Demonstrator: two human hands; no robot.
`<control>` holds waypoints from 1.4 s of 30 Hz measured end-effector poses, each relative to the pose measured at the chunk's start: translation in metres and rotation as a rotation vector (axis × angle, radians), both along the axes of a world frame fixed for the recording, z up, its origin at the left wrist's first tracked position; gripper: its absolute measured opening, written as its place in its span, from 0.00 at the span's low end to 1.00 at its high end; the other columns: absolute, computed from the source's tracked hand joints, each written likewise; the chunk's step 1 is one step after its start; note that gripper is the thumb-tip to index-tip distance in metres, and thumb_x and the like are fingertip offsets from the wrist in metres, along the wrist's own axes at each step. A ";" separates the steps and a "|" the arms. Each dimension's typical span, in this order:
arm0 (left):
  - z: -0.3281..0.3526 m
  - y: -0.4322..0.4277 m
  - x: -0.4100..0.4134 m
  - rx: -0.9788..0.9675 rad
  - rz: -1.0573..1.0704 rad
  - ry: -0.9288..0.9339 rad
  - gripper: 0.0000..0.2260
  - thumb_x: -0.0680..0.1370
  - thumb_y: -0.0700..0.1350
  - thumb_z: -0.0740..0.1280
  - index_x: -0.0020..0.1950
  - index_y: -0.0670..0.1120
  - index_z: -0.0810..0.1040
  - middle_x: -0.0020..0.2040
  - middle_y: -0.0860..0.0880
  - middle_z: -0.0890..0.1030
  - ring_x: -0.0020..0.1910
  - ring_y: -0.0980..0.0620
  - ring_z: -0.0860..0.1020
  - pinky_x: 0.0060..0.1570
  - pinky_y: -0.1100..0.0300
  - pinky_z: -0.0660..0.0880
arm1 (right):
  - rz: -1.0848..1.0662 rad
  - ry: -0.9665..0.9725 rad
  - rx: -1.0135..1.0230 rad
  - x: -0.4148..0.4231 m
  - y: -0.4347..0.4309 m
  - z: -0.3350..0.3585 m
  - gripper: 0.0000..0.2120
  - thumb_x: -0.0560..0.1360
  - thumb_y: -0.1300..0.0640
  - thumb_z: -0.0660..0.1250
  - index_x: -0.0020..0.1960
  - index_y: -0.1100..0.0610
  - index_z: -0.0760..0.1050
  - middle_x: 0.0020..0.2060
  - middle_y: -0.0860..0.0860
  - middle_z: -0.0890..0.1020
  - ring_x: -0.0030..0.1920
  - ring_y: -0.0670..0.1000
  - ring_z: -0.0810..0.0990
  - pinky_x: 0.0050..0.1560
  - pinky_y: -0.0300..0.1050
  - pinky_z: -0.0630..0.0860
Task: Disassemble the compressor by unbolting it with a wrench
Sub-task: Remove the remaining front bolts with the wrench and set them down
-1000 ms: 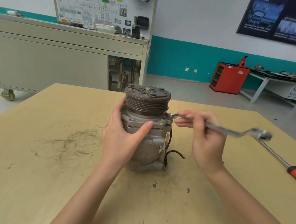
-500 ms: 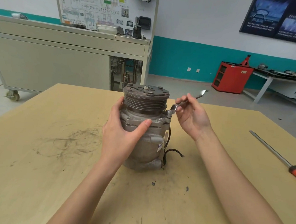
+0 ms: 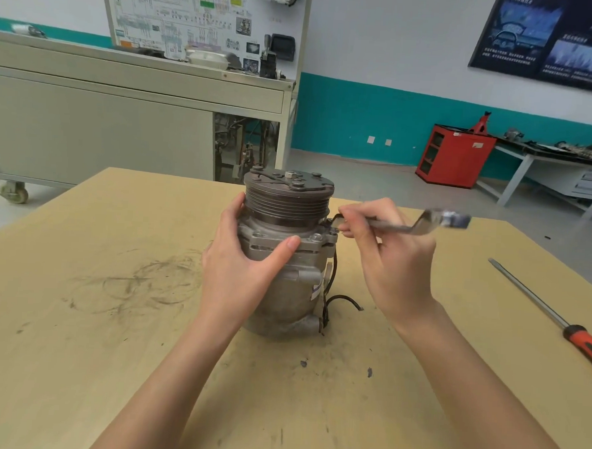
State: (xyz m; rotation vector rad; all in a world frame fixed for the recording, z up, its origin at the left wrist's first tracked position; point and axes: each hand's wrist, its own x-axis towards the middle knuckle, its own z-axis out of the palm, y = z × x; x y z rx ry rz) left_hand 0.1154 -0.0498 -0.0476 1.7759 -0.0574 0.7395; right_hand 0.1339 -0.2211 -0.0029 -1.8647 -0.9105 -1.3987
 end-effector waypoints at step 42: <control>0.001 -0.001 -0.001 -0.008 -0.002 0.020 0.40 0.63 0.68 0.68 0.73 0.58 0.63 0.65 0.60 0.73 0.65 0.57 0.73 0.68 0.46 0.68 | 0.028 0.097 0.021 -0.005 -0.002 -0.009 0.17 0.80 0.56 0.59 0.43 0.68 0.78 0.33 0.58 0.81 0.34 0.53 0.82 0.35 0.46 0.79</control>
